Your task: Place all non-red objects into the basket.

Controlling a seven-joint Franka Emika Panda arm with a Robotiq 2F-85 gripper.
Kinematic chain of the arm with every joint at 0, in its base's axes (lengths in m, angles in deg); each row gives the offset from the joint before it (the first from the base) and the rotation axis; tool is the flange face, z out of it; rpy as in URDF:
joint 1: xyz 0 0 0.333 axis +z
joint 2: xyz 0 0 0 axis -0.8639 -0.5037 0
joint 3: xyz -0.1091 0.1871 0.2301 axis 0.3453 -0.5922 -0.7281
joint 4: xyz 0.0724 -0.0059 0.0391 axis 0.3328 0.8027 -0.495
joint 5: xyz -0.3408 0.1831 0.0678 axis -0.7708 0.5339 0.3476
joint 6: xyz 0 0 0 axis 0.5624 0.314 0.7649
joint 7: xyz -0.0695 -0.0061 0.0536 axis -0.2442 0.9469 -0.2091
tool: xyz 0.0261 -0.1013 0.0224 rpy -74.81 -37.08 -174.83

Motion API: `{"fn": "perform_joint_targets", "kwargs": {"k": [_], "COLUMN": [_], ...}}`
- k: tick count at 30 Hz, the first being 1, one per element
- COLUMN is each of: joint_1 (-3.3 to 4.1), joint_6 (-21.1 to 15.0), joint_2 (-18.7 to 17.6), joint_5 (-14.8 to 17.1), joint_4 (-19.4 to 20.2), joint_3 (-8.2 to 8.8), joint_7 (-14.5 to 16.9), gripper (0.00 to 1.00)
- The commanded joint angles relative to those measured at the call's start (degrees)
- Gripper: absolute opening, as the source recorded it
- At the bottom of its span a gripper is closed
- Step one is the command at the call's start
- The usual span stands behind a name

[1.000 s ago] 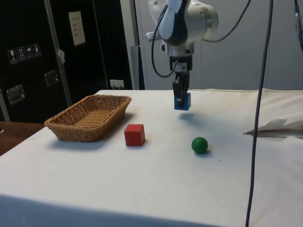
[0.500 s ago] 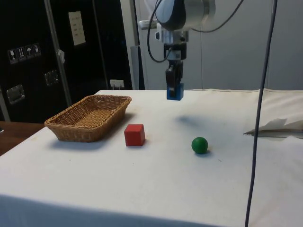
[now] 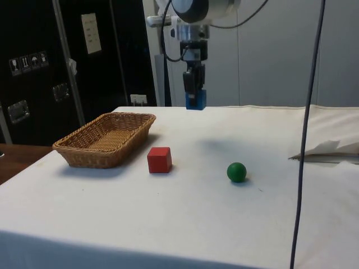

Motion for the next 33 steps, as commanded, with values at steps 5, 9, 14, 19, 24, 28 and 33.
{"fn": "perform_joint_targets", "kwargs": {"k": [5, 9, 14, 19, 24, 28, 33], "joint_1": [0.40, 0.63, 0.74, 0.63, 0.52, 0.40, 0.40], "joint_6": [3.27, 5.84, 8.25, 11.06, 12.95, 14.21, 15.24], "joint_2": [-1.83, -2.58, -2.98, -4.24, -6.02, -7.85, -9.80], "joint_5": [-2.23, -2.64, -2.64, -1.95, -1.32, -0.69, 0.06], "joint_4": [-3.38, -6.13, -8.71, -12.61, -15.93, -18.79, -21.49], "joint_3": [0.11, 0.00, -0.17, -0.97, -1.60, -2.06, -2.29], "joint_7": [-2.41, -3.21, -3.72, -4.18, -4.41, -4.58, -4.64], "gripper": [0.02, 0.02, 0.02, 0.02, 0.02, 0.02, 0.02]}}
